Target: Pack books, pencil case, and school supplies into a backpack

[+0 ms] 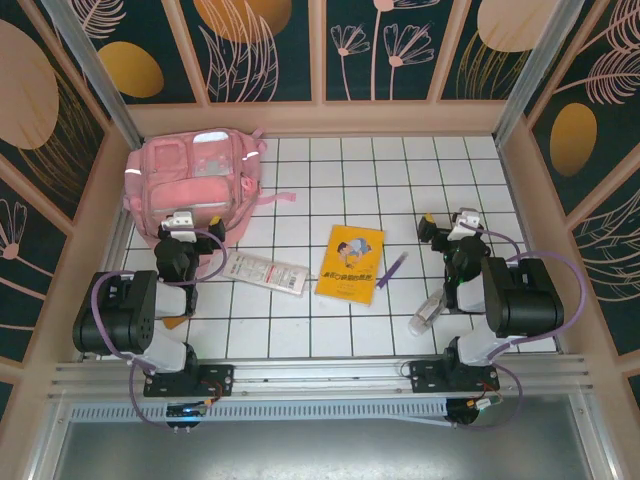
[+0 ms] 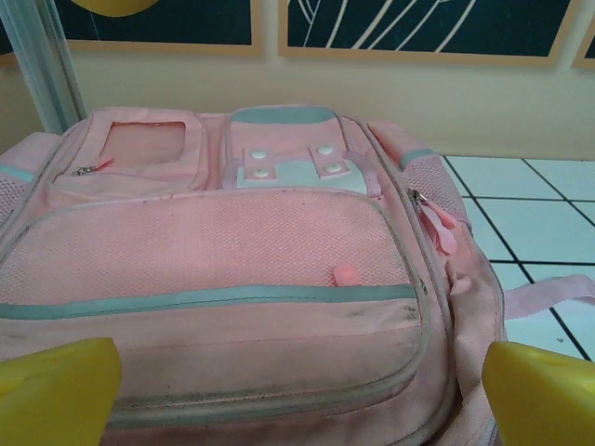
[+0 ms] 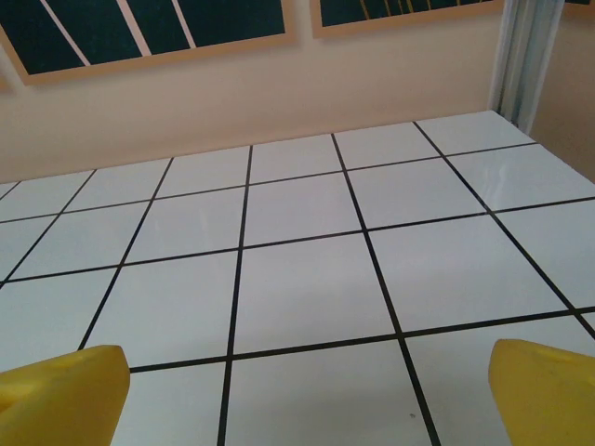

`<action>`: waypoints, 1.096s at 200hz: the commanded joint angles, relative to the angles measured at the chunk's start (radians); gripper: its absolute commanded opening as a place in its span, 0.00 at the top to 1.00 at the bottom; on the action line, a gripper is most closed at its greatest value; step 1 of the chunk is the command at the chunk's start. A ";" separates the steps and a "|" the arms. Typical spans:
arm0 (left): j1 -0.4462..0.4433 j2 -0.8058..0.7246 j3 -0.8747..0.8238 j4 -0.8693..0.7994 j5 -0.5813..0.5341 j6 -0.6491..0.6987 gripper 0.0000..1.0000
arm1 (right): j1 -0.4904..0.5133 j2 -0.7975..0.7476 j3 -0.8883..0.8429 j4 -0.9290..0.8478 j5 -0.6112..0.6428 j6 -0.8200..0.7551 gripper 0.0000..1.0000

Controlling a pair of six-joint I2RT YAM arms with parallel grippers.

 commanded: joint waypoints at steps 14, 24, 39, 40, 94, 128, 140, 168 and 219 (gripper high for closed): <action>0.006 -0.002 0.005 0.050 -0.010 -0.012 0.01 | -0.010 -0.008 0.014 0.014 -0.010 0.002 0.01; 0.006 -0.001 0.005 0.049 -0.011 -0.012 0.01 | -0.010 -0.008 0.016 0.014 -0.010 0.001 0.01; 0.005 -0.001 0.007 0.048 -0.010 -0.012 0.01 | -0.010 -0.008 0.014 0.014 -0.010 0.002 0.01; 0.006 0.000 0.007 0.048 -0.010 -0.012 0.01 | -0.009 -0.008 0.015 0.014 -0.010 0.002 0.01; 0.006 -0.003 0.005 0.048 -0.011 -0.012 0.01 | -0.009 -0.008 0.016 0.014 -0.011 0.003 0.01; 0.005 -0.003 0.005 0.049 -0.010 -0.012 0.01 | -0.010 -0.008 0.015 0.014 -0.011 0.002 0.01; 0.006 -0.002 0.005 0.049 -0.011 -0.012 0.01 | -0.012 -0.008 0.016 0.013 -0.012 0.003 0.01; 0.006 -0.003 0.004 0.049 -0.011 -0.013 0.01 | -0.011 -0.008 0.014 0.014 -0.013 0.003 0.01; 0.005 -0.065 0.044 -0.071 -0.054 -0.032 0.01 | -0.008 -0.134 -0.011 -0.044 0.103 0.033 0.01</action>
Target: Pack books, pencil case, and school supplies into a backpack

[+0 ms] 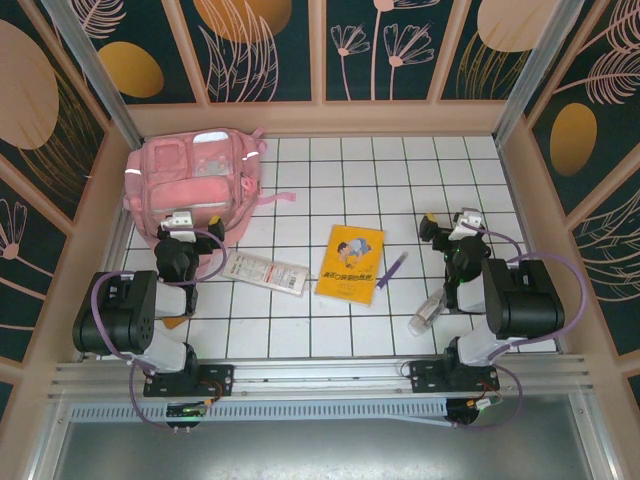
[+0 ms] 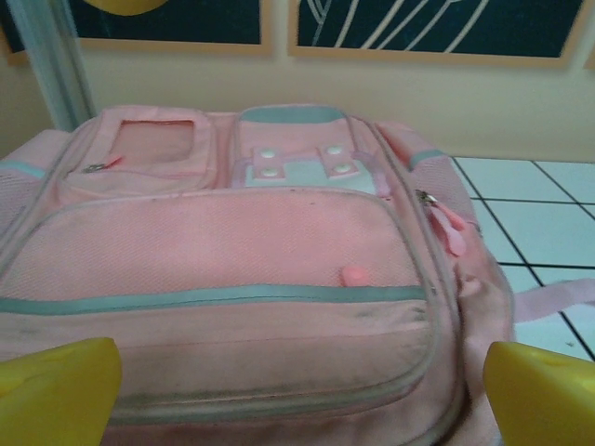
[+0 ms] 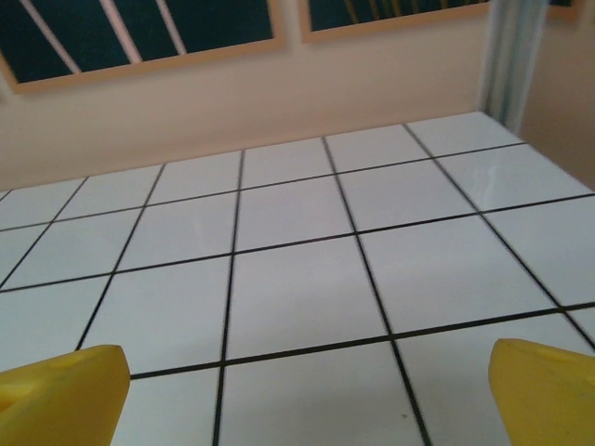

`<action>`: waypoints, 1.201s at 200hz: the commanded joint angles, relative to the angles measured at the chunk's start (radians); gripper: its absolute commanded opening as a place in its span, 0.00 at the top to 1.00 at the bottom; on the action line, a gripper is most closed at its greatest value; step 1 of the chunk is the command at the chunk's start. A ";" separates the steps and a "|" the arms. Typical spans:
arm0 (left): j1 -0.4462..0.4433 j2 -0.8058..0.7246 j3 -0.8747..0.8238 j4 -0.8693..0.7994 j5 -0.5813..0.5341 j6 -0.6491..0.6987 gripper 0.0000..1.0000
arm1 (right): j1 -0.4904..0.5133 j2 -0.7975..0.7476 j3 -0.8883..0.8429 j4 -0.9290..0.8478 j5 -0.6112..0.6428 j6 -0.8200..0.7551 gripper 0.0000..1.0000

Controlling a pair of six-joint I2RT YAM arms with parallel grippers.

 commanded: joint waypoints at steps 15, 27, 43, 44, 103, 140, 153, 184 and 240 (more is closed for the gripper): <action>-0.001 -0.144 0.134 -0.314 0.033 -0.009 0.01 | 0.048 -0.197 0.026 -0.150 0.131 -0.034 0.01; -0.003 -0.188 0.236 -0.515 -0.007 -0.112 0.01 | 0.095 -0.261 0.058 -0.208 0.189 -0.035 0.01; -0.003 -0.210 0.352 -0.682 0.062 -0.153 0.01 | 0.124 -0.320 0.097 -0.219 0.153 0.005 0.01; -0.003 -0.210 0.358 -0.690 0.067 -0.154 0.01 | 0.126 -0.322 0.100 -0.220 0.149 0.006 0.01; -0.005 0.084 0.703 -0.958 0.340 -0.224 0.01 | 0.274 -0.349 0.322 -0.477 0.480 0.281 0.01; -0.063 0.240 0.874 -1.118 0.113 -0.170 0.01 | 0.226 -0.336 0.460 -0.800 0.358 0.366 0.01; -0.085 0.321 0.955 -1.188 0.017 -0.194 0.01 | 0.233 -0.333 0.470 -0.831 0.312 0.346 0.05; -0.113 0.452 1.059 -1.264 -0.055 -0.283 0.21 | 0.247 -0.344 0.448 -0.846 0.229 0.361 0.09; -0.140 0.567 1.156 -1.347 -0.067 -0.345 0.91 | 0.255 -0.342 0.469 -0.881 0.097 0.361 0.12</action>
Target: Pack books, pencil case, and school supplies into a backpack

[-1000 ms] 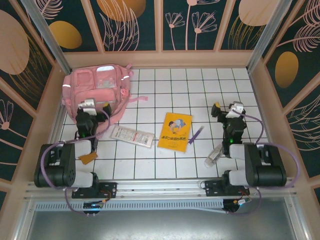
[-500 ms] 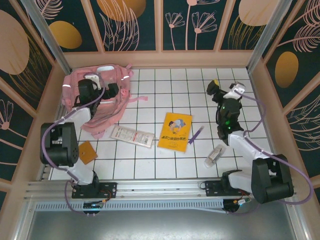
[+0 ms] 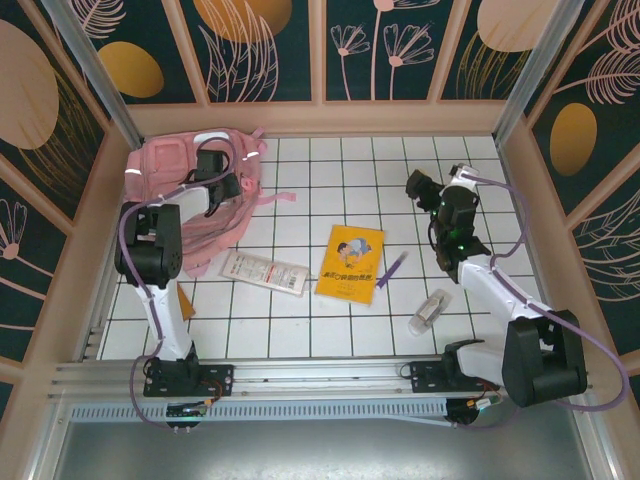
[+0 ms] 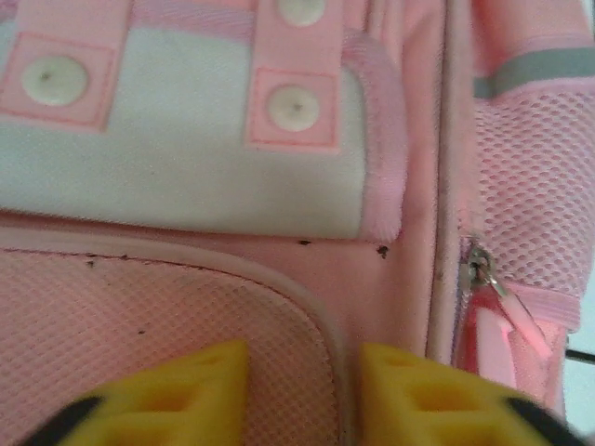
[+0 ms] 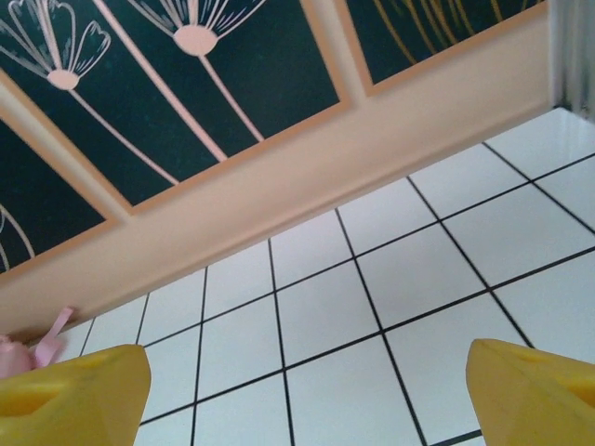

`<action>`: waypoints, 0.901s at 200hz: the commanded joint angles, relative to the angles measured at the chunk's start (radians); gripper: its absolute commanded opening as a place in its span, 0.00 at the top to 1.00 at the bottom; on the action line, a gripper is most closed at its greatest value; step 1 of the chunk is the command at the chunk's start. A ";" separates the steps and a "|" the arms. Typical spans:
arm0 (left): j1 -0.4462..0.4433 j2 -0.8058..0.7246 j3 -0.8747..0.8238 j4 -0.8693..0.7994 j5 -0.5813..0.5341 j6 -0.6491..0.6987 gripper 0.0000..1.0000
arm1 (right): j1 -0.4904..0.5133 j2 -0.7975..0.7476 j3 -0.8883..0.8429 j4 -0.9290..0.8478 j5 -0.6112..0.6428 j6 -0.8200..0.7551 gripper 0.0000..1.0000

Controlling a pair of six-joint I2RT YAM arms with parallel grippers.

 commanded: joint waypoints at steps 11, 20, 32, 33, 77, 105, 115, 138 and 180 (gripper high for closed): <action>-0.016 0.026 0.043 -0.079 0.050 -0.041 1.00 | 0.009 0.004 0.039 -0.035 -0.112 0.007 0.12; -0.022 0.002 0.035 -0.058 0.084 -0.043 1.00 | 0.009 0.017 0.057 -0.050 -0.137 0.006 0.12; -0.031 -0.033 0.023 -0.025 0.137 -0.046 1.00 | 0.008 0.035 0.079 -0.062 -0.174 0.006 0.13; -0.033 -0.036 0.022 -0.023 0.140 -0.046 1.00 | 0.009 0.036 0.081 -0.063 -0.175 0.007 0.13; -0.100 -0.107 0.047 -0.005 0.289 -0.056 1.00 | 0.009 0.148 0.169 -0.078 -0.371 0.027 0.19; -0.200 -0.099 0.067 0.045 0.313 -0.047 1.00 | 0.009 0.230 0.207 -0.068 -0.455 0.080 0.24; -0.236 -0.075 0.085 0.067 0.324 -0.056 1.00 | 0.010 0.258 0.219 -0.069 -0.470 0.103 0.24; -0.311 0.007 0.162 0.092 0.366 -0.112 1.00 | 0.009 0.321 0.257 -0.097 -0.512 0.125 0.25; -0.375 0.069 0.284 0.132 0.404 -0.242 1.00 | 0.009 0.423 0.329 -0.190 -0.638 0.131 0.29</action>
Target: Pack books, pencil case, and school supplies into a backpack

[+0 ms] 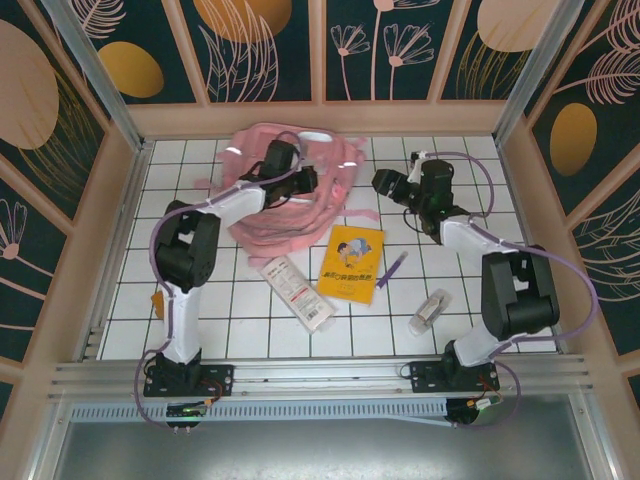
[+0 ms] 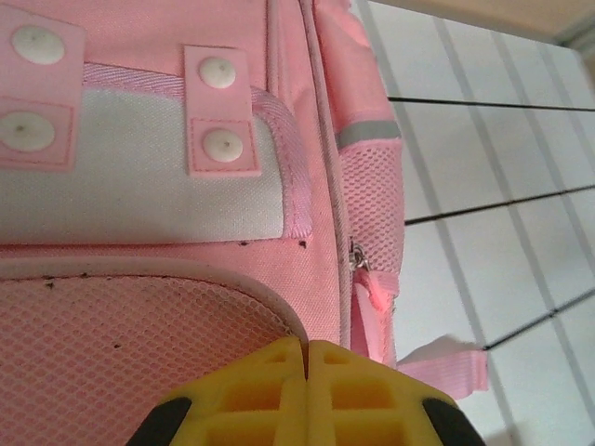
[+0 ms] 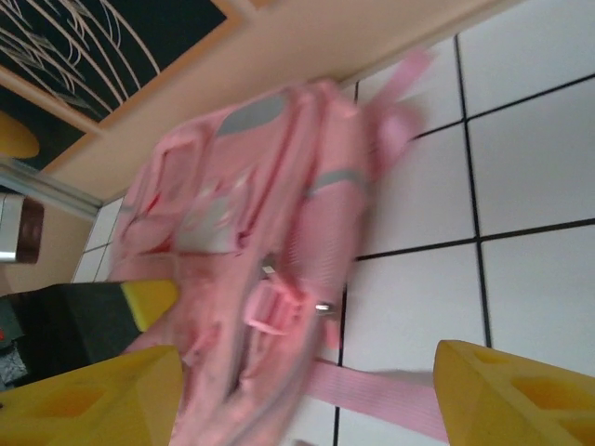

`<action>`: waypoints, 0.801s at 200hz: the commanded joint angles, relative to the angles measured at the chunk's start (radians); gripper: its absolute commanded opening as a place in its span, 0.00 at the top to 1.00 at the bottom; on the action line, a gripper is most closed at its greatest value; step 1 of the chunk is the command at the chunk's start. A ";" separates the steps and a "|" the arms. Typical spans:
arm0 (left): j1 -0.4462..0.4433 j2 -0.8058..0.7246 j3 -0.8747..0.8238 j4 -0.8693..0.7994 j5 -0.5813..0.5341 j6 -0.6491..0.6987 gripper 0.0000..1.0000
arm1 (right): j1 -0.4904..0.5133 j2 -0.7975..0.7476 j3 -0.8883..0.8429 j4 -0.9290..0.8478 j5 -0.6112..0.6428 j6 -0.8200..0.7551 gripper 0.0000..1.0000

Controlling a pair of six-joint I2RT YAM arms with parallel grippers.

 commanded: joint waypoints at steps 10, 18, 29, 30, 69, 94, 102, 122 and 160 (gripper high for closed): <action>-0.010 -0.018 0.076 0.097 0.075 -0.098 1.00 | 0.005 0.057 0.055 -0.084 -0.114 0.030 0.29; -0.010 -0.040 0.075 0.094 0.069 -0.075 1.00 | 0.005 0.071 0.064 -0.115 -0.110 0.025 0.29; -0.010 -0.076 0.068 0.080 0.068 -0.038 0.96 | 0.005 0.092 0.080 -0.164 -0.099 0.004 0.29; -0.010 -0.079 0.067 0.077 0.066 -0.034 0.95 | 0.006 0.095 0.082 -0.168 -0.098 0.002 0.30; -0.010 -0.220 -0.028 -0.007 0.065 0.103 0.61 | -0.003 0.168 0.109 -0.227 -0.109 -0.125 0.43; -0.013 -0.268 -0.150 -0.034 0.095 0.213 0.45 | -0.003 0.223 0.138 -0.248 -0.152 -0.177 0.54; -0.020 -0.269 -0.172 -0.047 0.071 0.252 0.41 | -0.005 0.235 0.139 -0.241 -0.149 -0.173 0.55; -0.057 -0.236 -0.160 -0.096 -0.049 0.360 0.35 | -0.014 0.259 0.133 -0.205 -0.157 -0.159 0.59; -0.111 -0.088 -0.024 -0.186 -0.245 0.393 0.31 | -0.017 0.297 0.131 -0.147 -0.196 -0.183 0.63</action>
